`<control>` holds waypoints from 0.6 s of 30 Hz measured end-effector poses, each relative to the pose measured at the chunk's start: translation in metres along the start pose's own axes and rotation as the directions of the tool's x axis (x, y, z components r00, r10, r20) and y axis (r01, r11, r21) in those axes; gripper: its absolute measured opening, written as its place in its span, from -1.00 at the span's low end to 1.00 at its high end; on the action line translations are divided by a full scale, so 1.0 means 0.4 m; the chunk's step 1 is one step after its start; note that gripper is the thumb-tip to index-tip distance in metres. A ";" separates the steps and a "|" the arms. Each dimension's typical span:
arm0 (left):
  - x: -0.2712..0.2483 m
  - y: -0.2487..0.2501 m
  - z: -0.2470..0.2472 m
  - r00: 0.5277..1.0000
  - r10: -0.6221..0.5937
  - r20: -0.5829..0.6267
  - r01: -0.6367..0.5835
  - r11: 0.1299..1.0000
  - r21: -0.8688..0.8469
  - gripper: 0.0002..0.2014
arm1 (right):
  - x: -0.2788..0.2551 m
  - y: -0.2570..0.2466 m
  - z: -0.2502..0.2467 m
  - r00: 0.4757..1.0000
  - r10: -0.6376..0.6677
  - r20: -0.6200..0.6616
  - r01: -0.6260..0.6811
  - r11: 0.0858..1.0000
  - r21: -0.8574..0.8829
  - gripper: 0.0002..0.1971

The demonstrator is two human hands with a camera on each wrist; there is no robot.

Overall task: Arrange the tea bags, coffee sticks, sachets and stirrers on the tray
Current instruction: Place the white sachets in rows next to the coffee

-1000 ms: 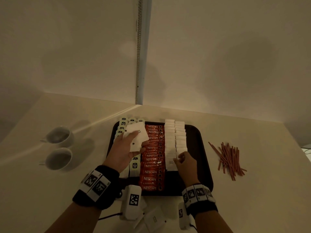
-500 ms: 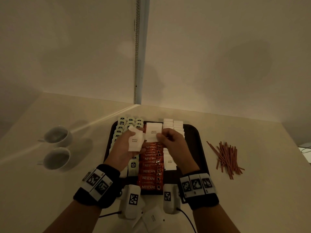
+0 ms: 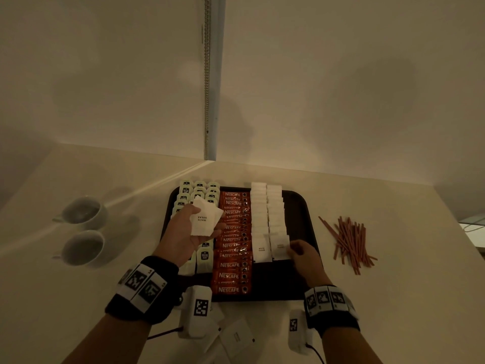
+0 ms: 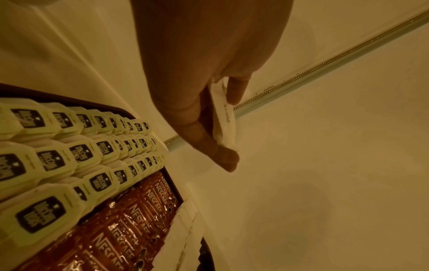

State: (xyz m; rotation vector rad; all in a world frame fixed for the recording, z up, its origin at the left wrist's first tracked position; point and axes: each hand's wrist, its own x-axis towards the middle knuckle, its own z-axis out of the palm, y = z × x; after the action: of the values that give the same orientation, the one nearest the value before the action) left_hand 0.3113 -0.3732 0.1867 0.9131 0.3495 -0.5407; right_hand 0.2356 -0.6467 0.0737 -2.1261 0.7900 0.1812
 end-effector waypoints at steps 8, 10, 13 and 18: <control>0.002 -0.005 -0.006 0.997 -0.062 0.037 0.062 0.998 -0.010 -0.64 | 0.006 0.002 0.028 0.990 0.070 -0.122 -0.078 0.995 -0.064 -0.79; 0.001 -0.007 -0.007 0.997 -0.061 0.050 0.062 0.998 -0.013 -0.64 | 0.005 -0.002 0.032 0.987 0.064 -0.145 -0.075 0.994 -0.074 -0.81; -0.001 -0.005 -0.002 0.998 -0.039 0.058 0.038 0.999 0.023 -0.69 | 0.000 -0.010 0.033 0.983 0.033 -0.182 -0.062 0.987 -0.151 -0.80; 0.001 -0.005 0.003 0.999 0.002 0.048 -0.011 0.983 0.182 -0.79 | -0.043 -0.144 0.034 0.955 -0.256 -0.148 0.258 0.966 -0.004 -0.79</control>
State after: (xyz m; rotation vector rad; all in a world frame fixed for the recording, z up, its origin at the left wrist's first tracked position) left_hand 0.3104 -0.3754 0.1858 1.0757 0.2563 -0.5950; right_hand 0.2580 -0.6024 0.1101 -2.2221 0.5870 -0.1213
